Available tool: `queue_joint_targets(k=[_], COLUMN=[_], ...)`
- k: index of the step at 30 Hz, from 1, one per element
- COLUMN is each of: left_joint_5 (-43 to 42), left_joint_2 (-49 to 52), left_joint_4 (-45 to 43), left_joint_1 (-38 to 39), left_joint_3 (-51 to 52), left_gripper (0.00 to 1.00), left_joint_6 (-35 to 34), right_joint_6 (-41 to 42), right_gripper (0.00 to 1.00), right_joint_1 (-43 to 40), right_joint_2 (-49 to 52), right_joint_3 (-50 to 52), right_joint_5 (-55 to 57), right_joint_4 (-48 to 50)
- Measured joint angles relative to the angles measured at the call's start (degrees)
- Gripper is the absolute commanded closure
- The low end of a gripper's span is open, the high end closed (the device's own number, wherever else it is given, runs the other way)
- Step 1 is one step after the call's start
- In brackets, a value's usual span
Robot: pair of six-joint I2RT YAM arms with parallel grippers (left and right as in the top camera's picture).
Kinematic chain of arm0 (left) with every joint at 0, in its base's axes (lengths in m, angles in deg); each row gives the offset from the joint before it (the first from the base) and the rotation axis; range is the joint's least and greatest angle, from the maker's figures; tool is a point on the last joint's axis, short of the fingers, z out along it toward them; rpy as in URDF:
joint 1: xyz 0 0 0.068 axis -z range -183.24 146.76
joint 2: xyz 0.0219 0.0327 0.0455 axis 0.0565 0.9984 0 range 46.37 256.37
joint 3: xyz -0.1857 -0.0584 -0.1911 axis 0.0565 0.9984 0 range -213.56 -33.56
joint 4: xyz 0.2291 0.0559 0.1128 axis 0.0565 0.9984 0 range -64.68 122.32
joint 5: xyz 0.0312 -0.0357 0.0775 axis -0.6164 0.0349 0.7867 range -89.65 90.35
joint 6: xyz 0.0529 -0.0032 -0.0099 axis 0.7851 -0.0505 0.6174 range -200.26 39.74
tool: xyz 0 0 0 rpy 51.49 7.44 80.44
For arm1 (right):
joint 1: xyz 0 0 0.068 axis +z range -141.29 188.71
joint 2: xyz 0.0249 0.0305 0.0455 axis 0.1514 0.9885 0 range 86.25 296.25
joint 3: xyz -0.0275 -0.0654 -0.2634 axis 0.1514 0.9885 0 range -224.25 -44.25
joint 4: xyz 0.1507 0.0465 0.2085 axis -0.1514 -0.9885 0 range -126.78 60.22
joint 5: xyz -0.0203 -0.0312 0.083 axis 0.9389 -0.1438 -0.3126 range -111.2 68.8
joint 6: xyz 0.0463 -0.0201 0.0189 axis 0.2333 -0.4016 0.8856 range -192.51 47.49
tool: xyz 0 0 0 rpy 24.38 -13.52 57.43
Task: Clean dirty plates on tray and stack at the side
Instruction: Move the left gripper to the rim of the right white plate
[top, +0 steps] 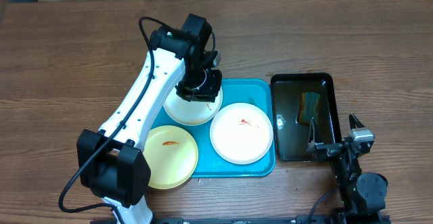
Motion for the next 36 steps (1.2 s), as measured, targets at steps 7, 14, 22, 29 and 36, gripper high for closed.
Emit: queue_joint_targets(k=[7, 14, 22, 29, 36], left_joint_5=[-0.61, 0.42, 2.36, 6.19, 8.0], left_joint_2=[0.0, 0.0, 0.0, 0.0, 0.0], left_joint_4=[-0.59, 0.2, 1.01, -1.97, -6.08], left_joint_1=[0.0, -0.52, 2.03, 6.47, 7.76], left_joint_3=[0.0, 0.0, 0.13, 3.87, 11.85], left_gripper=[0.96, 0.77, 0.57, 0.5, 0.59], left_joint_6=[0.02, -1.07, -2.58, -3.67, -6.47], right_joint_6=[0.0, -0.02, 0.0, 0.0, -0.02], right_gripper=[0.0, 0.0, 0.0, 0.0, 0.0], right_joint_1=[0.02, 0.02, 0.02, 0.02, 0.02], right_joint_2=[0.0, 0.0, 0.0, 0.0, 0.0], right_joint_3=[0.0, 0.0, 0.0, 0.0, 0.0], right_joint_5=[0.0, 0.0, -0.02, 0.0, -0.02], right_joint_4=[0.0, 0.0, 0.0, -0.02, 0.0])
